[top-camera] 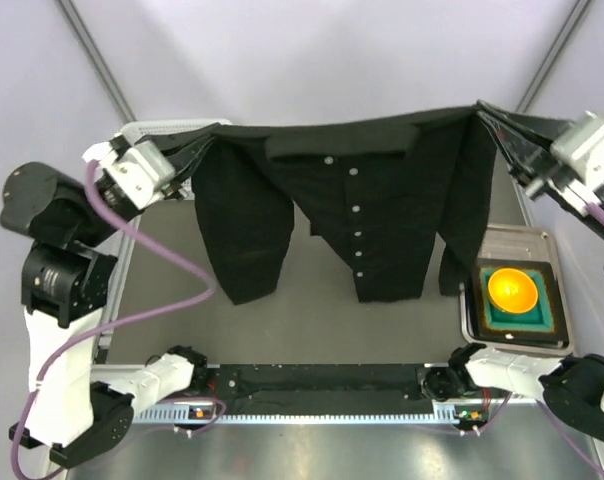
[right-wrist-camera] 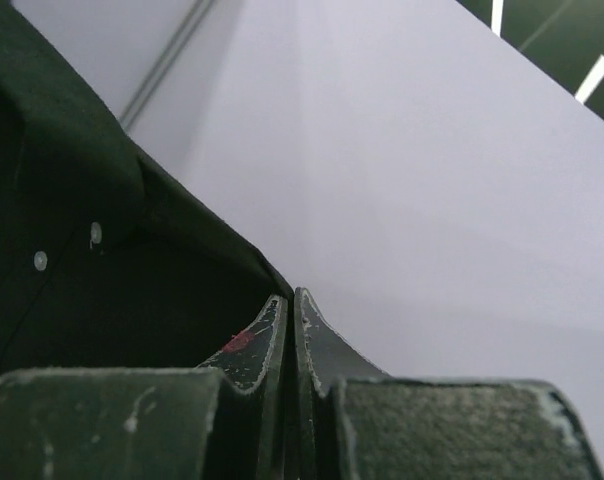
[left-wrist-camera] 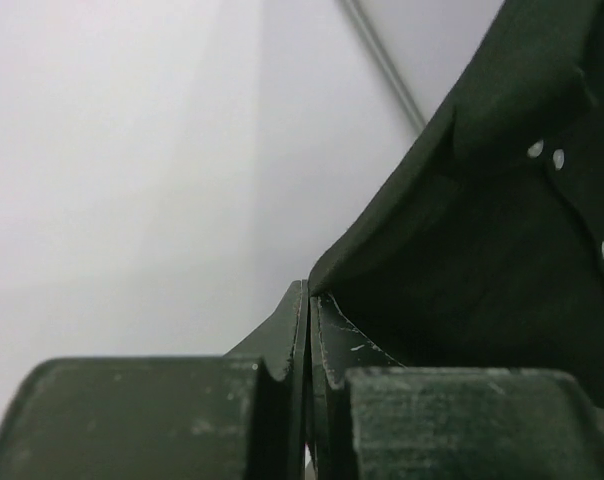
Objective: Pin the brooch onto the clothing
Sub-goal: Flatten out the clothes at the center of the board.
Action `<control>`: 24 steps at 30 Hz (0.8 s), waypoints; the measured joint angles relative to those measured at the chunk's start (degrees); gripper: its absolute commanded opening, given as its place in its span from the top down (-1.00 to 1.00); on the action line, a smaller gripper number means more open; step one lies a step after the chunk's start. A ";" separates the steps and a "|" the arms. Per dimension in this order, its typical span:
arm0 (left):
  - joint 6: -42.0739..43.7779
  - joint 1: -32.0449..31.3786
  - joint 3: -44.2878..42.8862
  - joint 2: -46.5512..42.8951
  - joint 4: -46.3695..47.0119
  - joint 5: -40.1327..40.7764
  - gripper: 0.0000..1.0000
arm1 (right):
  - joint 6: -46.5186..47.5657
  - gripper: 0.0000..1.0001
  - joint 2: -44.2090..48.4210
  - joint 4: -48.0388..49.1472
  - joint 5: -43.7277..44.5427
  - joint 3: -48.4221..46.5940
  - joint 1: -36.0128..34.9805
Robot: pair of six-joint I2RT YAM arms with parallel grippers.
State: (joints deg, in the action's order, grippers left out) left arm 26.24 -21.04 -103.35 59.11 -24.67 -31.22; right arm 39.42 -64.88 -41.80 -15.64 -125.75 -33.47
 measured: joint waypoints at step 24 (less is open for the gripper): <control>-21.88 11.98 -4.98 1.92 3.02 -10.01 1.00 | -12.85 1.00 4.66 8.94 -16.63 12.46 12.31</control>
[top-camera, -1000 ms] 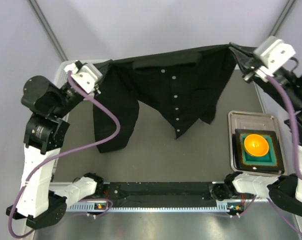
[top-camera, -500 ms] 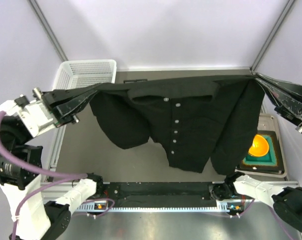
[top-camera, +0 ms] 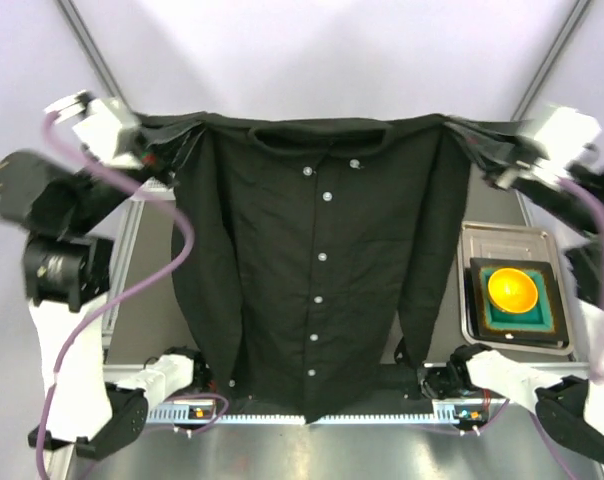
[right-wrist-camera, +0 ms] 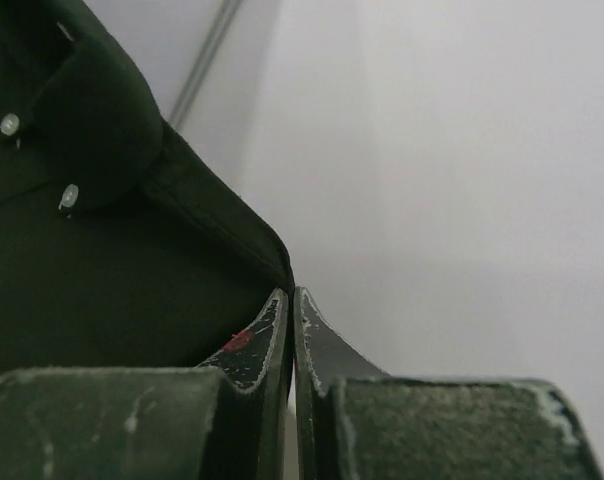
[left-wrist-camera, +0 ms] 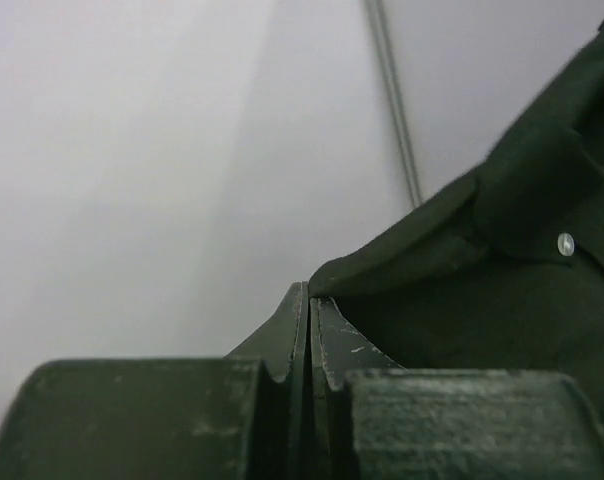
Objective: Pin the brooch onto the clothing
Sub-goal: Flatten out the clothes at the center of the board.
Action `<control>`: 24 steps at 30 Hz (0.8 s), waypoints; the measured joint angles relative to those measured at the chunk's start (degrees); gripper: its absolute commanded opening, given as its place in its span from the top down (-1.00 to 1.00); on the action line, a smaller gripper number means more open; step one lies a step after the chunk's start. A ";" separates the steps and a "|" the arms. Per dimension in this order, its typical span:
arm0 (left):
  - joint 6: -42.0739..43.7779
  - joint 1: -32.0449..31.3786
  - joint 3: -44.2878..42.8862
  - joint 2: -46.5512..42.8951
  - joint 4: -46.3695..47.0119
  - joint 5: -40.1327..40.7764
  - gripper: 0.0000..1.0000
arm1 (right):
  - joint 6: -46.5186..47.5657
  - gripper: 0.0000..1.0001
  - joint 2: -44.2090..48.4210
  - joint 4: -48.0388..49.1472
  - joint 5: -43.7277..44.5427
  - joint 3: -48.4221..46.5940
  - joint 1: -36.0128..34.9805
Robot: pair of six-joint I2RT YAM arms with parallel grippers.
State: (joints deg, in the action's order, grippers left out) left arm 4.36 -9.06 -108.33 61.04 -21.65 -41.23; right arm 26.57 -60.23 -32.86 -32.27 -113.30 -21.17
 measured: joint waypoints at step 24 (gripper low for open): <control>21.94 9.05 35.15 24.20 -14.95 18.12 -0.30 | 5.31 -0.86 -31.85 -19.02 16.13 21.55 0.72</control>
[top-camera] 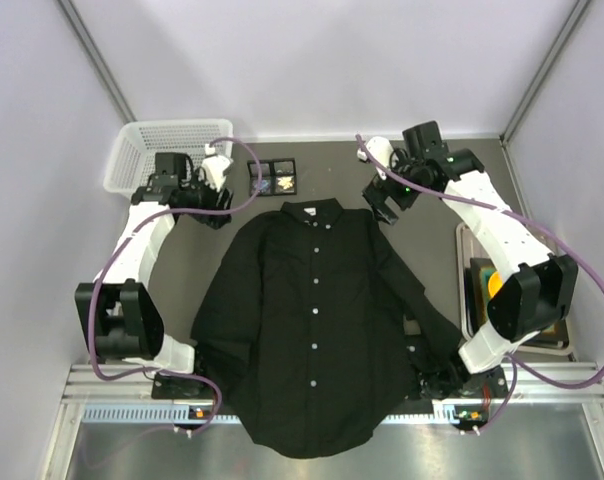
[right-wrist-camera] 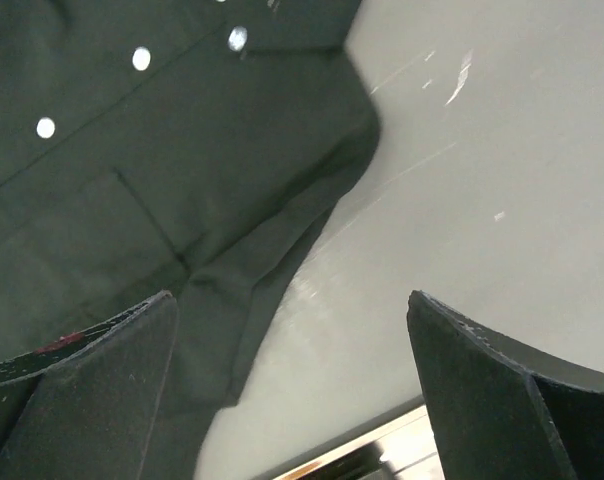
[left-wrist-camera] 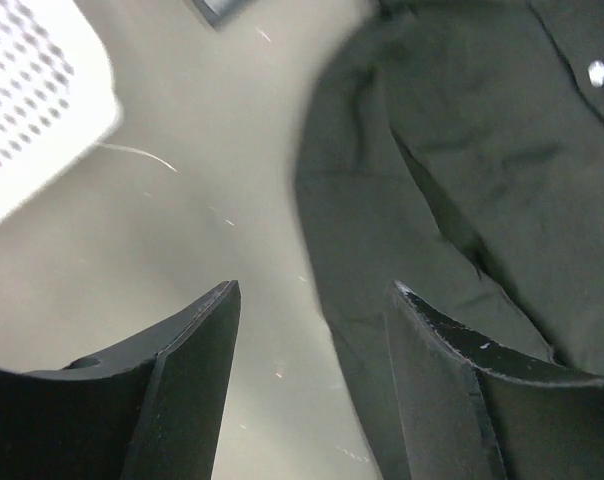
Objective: Pin the brooch onto the clothing
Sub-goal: Flatten out the clothes at the center of the board.
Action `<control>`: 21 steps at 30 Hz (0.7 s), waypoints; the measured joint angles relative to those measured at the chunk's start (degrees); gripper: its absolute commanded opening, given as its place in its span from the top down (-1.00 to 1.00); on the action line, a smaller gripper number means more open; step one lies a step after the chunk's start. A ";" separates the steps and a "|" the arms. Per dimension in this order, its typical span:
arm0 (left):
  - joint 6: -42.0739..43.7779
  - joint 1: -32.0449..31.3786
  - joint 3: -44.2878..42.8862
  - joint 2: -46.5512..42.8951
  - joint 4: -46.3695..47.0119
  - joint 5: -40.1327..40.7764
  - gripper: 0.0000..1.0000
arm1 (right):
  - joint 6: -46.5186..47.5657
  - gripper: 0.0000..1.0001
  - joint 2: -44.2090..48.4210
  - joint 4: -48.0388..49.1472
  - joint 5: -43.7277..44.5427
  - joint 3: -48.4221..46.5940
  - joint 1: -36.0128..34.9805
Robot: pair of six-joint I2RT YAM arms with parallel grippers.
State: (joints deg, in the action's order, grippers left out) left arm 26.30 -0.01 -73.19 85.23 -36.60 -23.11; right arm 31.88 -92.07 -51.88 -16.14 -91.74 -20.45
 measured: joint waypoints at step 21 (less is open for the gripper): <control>-2.54 -1.09 4.72 20.20 -1.44 -1.29 0.79 | -6.36 1.00 -26.95 -4.72 4.66 2.32 2.32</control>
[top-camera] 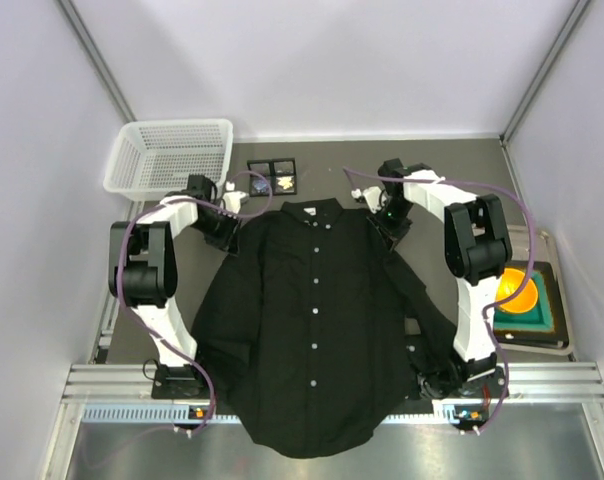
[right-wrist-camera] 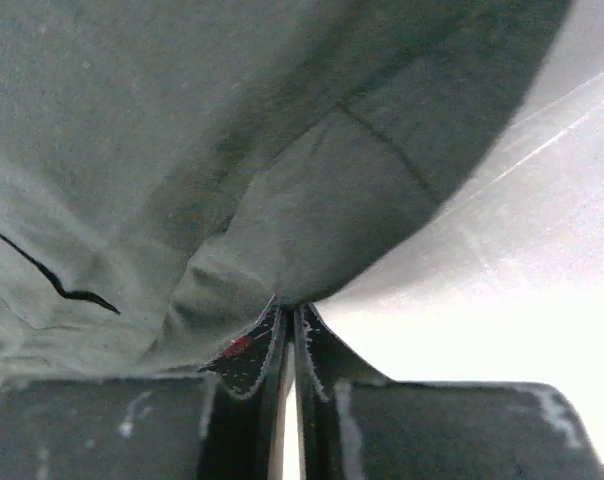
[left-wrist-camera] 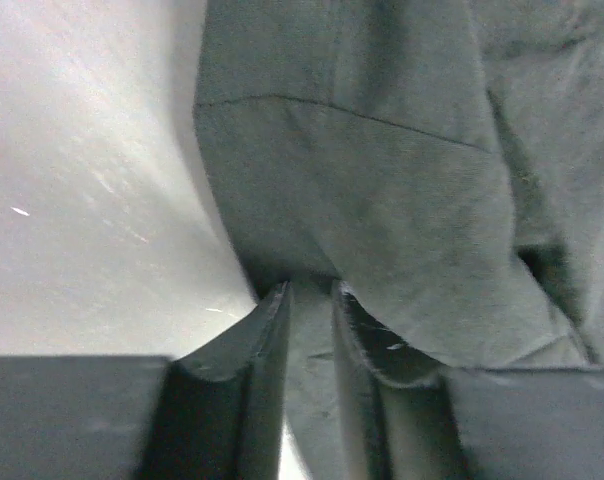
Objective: Pin the brooch onto the clothing
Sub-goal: Flatten out the clothes at the center of the board.
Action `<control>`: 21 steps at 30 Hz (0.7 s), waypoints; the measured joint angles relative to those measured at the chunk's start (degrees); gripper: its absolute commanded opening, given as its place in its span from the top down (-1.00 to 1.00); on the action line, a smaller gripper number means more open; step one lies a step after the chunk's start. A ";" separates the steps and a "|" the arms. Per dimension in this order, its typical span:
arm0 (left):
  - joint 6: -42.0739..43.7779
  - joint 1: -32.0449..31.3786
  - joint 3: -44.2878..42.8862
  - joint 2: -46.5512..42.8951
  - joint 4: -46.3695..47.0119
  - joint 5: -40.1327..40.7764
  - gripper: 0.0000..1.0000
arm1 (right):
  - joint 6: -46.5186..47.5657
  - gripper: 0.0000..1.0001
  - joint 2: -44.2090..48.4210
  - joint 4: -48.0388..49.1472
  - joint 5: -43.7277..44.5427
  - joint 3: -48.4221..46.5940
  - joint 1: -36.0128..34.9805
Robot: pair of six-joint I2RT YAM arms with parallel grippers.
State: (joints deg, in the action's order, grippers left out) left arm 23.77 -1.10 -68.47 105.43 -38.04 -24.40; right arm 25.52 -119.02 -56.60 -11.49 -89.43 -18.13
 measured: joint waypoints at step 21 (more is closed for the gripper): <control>8.57 3.72 -7.37 -4.35 -8.24 4.13 -0.61 | -1.38 -0.61 -1.73 3.98 8.13 -6.34 5.27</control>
State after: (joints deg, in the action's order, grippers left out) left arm 32.34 2.61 -75.83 101.08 -46.28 -20.27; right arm 24.14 -120.75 -52.62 -3.36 -95.77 -12.86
